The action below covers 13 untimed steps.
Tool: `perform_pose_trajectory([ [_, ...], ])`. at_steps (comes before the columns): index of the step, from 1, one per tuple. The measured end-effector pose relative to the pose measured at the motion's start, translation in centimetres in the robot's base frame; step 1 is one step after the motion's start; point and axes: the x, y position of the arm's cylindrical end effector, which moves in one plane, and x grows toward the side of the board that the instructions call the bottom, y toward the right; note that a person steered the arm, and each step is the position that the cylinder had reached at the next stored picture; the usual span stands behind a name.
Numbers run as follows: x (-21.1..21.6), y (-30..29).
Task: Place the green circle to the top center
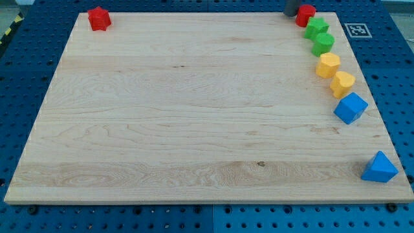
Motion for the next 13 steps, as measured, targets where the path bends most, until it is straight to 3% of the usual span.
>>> perform_pose_trajectory([
  [5, 0.9, 13.5],
  [7, 11.0, 12.4],
  [13, 12.4, 4.8],
])
